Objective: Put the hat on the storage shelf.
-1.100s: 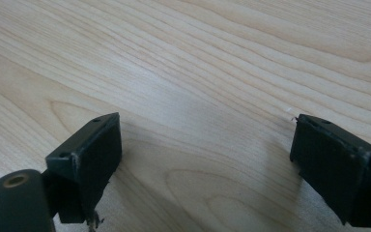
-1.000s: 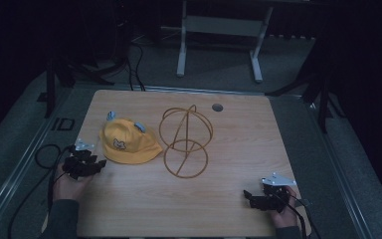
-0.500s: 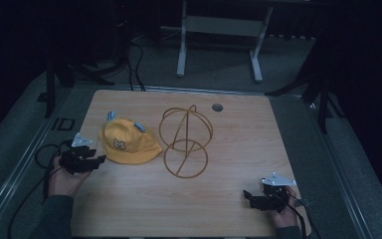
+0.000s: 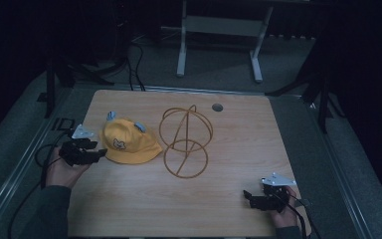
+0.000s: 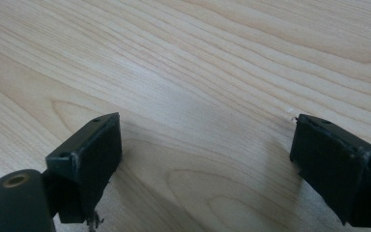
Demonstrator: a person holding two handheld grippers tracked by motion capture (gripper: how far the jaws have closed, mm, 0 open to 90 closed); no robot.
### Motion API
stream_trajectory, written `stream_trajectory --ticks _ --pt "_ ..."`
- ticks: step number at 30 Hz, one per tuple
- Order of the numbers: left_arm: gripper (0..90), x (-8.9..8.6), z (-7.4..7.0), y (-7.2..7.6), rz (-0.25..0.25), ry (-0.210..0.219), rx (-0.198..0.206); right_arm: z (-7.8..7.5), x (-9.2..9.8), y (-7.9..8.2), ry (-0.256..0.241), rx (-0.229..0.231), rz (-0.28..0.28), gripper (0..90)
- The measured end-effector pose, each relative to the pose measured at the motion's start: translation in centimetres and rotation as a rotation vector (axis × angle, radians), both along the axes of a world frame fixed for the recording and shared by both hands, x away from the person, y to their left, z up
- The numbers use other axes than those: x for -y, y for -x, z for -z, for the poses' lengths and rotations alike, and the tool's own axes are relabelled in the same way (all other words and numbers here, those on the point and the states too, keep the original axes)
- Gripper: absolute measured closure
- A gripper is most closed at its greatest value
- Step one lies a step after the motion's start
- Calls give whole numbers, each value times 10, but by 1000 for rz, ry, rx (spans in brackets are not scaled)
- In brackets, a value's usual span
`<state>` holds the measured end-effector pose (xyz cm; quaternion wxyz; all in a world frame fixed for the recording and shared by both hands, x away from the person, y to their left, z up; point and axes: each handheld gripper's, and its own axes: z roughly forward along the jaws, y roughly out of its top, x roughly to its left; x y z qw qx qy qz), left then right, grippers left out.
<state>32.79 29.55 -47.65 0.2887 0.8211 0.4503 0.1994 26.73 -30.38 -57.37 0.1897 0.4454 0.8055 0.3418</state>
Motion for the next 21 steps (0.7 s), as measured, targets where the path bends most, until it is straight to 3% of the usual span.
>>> stream_trajectory --ticks 21 --pt "533 -8 -32 -21 89 -22 -27 0 0 0 0 0 0 110"
